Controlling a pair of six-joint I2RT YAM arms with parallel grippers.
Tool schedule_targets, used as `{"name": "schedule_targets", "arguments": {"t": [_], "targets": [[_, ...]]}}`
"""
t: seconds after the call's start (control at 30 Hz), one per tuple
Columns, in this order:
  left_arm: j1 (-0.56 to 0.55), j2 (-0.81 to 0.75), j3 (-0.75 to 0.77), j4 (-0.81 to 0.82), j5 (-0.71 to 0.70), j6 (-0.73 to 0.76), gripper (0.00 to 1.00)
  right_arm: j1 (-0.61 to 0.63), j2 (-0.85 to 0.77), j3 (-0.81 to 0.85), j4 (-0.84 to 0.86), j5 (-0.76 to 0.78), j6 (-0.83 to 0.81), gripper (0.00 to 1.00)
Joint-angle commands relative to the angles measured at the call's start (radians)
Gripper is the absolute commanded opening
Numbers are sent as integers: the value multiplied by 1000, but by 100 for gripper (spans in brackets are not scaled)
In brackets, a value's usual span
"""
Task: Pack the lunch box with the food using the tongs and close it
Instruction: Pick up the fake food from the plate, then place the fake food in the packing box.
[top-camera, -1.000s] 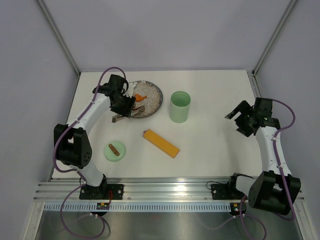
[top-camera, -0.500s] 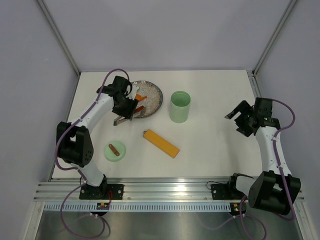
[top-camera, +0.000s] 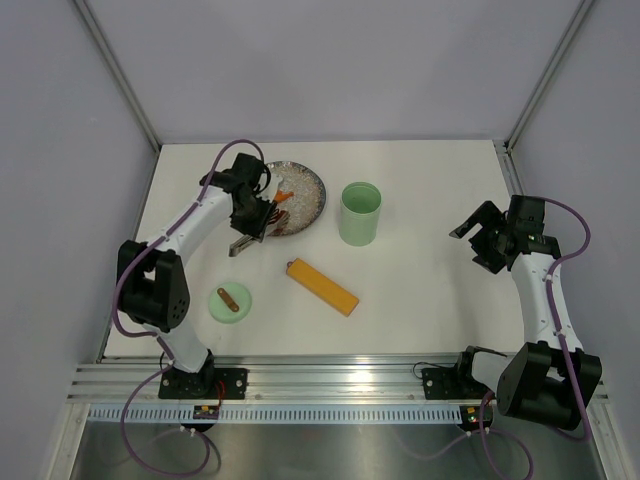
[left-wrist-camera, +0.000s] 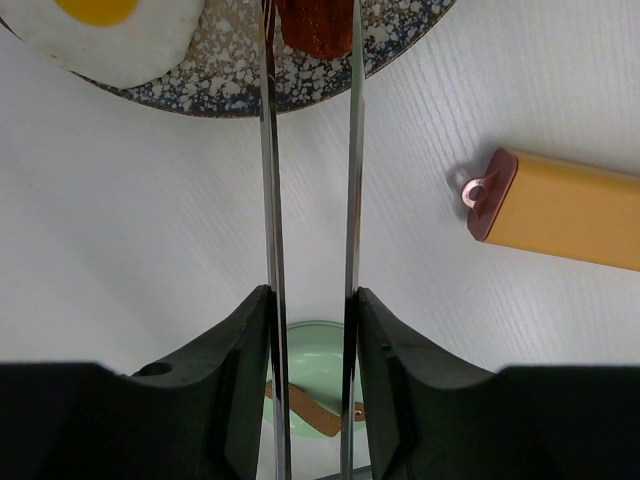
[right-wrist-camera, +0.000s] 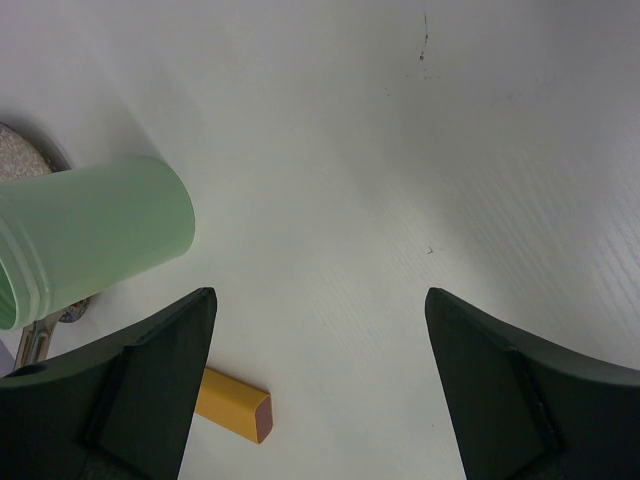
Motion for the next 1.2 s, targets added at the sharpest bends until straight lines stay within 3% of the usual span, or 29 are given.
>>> {"name": "schedule_targets", "arguments": {"t": [0.0, 0.07, 0.33, 0.7, 0.97, 1.17], "targets": [[-11, -7, 66, -15, -8, -14, 28, 2, -13, 11, 19, -15, -4, 93], [-15, -16, 87, -15, 18, -24, 19, 2, -10, 11, 19, -15, -4, 93], [-15, -76, 146, -6, 63, -67, 7, 2, -6, 14, 20, -15, -3, 93], [-36, -197, 218, 36, 192, -114, 5, 2, -6, 17, 19, -14, -1, 93], [-117, -222, 313, 83, 321, -174, 5, 2, -20, 9, 19, -15, 8, 93], [-209, -179, 348, 108, 337, -194, 5, 2, -33, 5, 13, -14, 10, 93]]}}
